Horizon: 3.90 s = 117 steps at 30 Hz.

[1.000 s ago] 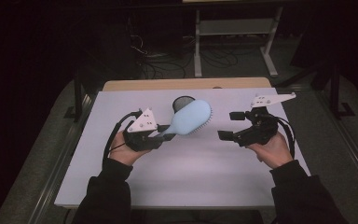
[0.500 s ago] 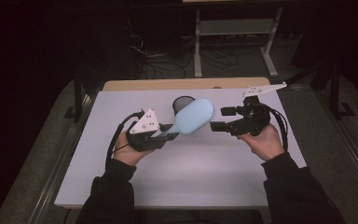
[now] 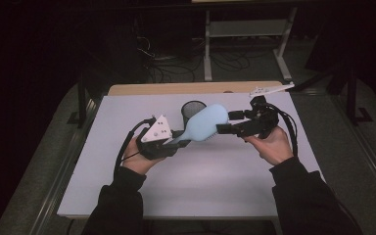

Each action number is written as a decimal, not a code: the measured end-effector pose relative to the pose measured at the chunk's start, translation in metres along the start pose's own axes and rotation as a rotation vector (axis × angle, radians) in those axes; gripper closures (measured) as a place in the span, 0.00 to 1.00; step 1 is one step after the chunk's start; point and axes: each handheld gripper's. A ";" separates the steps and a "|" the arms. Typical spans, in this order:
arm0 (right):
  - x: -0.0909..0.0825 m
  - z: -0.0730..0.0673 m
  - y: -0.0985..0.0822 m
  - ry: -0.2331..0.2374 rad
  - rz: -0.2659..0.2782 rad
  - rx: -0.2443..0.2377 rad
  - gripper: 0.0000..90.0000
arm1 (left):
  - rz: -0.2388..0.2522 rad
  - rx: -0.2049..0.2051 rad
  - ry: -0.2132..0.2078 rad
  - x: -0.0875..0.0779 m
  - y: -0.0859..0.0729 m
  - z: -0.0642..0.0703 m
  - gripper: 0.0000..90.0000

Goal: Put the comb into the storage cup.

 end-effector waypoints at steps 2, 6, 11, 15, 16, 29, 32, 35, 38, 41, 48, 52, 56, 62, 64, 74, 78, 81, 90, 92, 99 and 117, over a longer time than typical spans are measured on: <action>0.001 0.001 0.001 0.010 0.006 0.012 0.17 | -0.001 0.002 0.003 0.001 0.000 0.001 0.78; 0.002 0.004 0.004 0.032 0.020 0.053 0.20 | 0.003 0.007 0.011 0.001 0.000 0.002 0.78; 0.006 0.006 0.007 0.044 0.025 0.092 0.22 | 0.007 0.007 0.019 0.002 0.000 0.002 0.78; 0.008 0.006 0.008 0.038 0.027 0.106 0.23 | 0.008 0.008 0.031 0.003 0.000 0.002 0.78; 0.009 0.006 0.008 0.036 0.024 0.111 0.24 | 0.009 0.006 0.031 0.003 0.000 0.002 0.78; 0.014 0.003 0.014 0.062 0.057 0.124 0.40 | 0.034 -0.001 0.057 0.004 -0.001 0.004 0.78; 0.015 0.003 0.015 0.070 0.067 0.136 0.42 | 0.042 -0.009 0.061 0.004 -0.001 0.003 0.78; 0.016 0.004 0.017 0.078 0.081 0.154 0.43 | 0.048 -0.012 0.071 0.003 -0.002 0.003 0.78; 0.017 0.005 0.017 0.085 0.102 0.164 0.45 | 0.051 -0.020 0.075 0.004 -0.003 0.003 0.78; 0.019 0.005 0.019 0.091 0.102 0.173 0.47 | 0.047 -0.022 0.078 0.004 -0.004 0.002 0.78; 0.022 0.000 0.026 0.102 0.088 0.193 0.53 | 0.050 -0.039 0.084 0.003 -0.006 0.000 0.78; 0.024 -0.001 0.030 0.108 0.087 0.223 0.55 | 0.047 -0.052 0.082 0.002 -0.007 -0.002 0.78; 0.028 -0.006 0.035 0.102 0.064 0.215 0.57 | 0.060 -0.081 0.066 0.003 -0.011 -0.003 0.78; 0.032 -0.013 0.043 0.091 0.038 0.186 0.59 | 0.089 -0.112 0.047 0.000 -0.014 -0.007 0.76; 0.033 -0.015 0.045 0.081 0.023 0.176 0.59 | 0.103 -0.119 0.035 -0.002 -0.014 -0.008 0.73; 0.029 -0.022 0.052 0.054 -0.022 0.135 0.60 | 0.143 -0.186 0.019 -0.009 -0.019 -0.013 0.52; 0.026 -0.023 0.055 0.036 -0.028 0.123 0.60 | 0.141 -0.189 0.028 -0.011 -0.022 -0.014 0.44; 0.025 -0.023 0.057 0.024 -0.034 0.115 0.60 | 0.142 -0.205 0.022 -0.012 -0.025 -0.016 0.40; 0.019 -0.023 0.063 0.003 -0.039 0.100 0.60 | 0.139 -0.247 0.020 -0.017 -0.034 -0.024 0.27; 0.018 -0.024 0.065 -0.002 -0.037 0.096 0.60 | 0.134 -0.273 0.018 -0.018 -0.037 -0.027 0.22; 0.009 -0.024 0.072 -0.020 -0.021 0.086 0.60 | 0.119 -0.293 0.035 -0.025 -0.048 -0.033 0.15; -0.003 -0.027 0.104 -0.072 -0.007 0.037 0.60 | 0.108 -0.395 0.089 -0.037 -0.085 -0.050 0.00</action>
Point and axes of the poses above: each handheld gripper's, and its own axes: x roughly forward along the jaws, y roughly out of its top, z roughly to its right, and after that the axes turned 14 degrees about y, right-handed
